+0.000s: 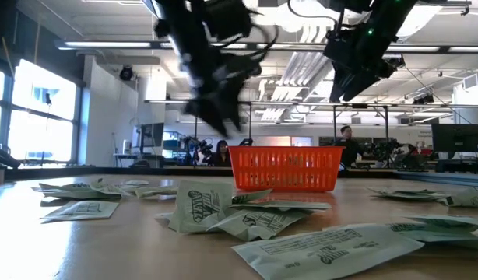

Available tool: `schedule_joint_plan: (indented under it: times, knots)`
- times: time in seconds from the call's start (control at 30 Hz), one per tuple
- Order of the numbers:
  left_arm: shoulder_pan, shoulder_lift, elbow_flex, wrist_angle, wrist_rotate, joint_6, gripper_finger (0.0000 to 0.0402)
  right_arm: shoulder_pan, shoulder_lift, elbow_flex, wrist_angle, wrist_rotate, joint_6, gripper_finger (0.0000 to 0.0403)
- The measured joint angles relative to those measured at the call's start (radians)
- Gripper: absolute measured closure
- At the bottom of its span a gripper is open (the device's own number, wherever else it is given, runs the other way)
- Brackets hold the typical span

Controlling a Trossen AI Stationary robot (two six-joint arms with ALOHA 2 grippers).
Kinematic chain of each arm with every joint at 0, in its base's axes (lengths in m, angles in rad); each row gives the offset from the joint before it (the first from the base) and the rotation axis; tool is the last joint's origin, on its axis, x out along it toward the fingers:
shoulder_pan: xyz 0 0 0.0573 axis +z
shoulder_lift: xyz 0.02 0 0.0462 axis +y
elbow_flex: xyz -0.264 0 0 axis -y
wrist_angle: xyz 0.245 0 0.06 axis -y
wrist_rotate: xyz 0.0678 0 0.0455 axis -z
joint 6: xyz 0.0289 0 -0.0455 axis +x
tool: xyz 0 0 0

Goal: Pick and place Stevia / Truvia into bins
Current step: Put the white stevia packet into the orange bin

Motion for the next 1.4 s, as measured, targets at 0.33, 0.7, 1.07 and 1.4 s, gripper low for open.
schedule_joint_plan:
  times: [0.33,0.7,1.07,1.4]
  knots:
    - [-0.016,-0.059,-0.002,-0.517,-0.153,-0.474,0.0187,-0.061,0.032,-0.106,0.124,-0.13,0.093,0.0171]
    - [-0.003,-0.046,-0.21,-0.395,-0.118,-0.626,0.0173,-0.058,0.045,-0.129,0.16,-0.175,0.063,0.0171]
    - [0.007,-0.054,-0.324,-0.126,-0.064,-0.703,0.0181,-0.058,0.045,-0.129,0.176,-0.174,-0.004,0.0171]
    - [0.015,-0.033,-0.328,0.002,-0.176,-0.575,0.0191,-0.058,0.045,-0.129,0.18,-0.174,0.0,0.0171]
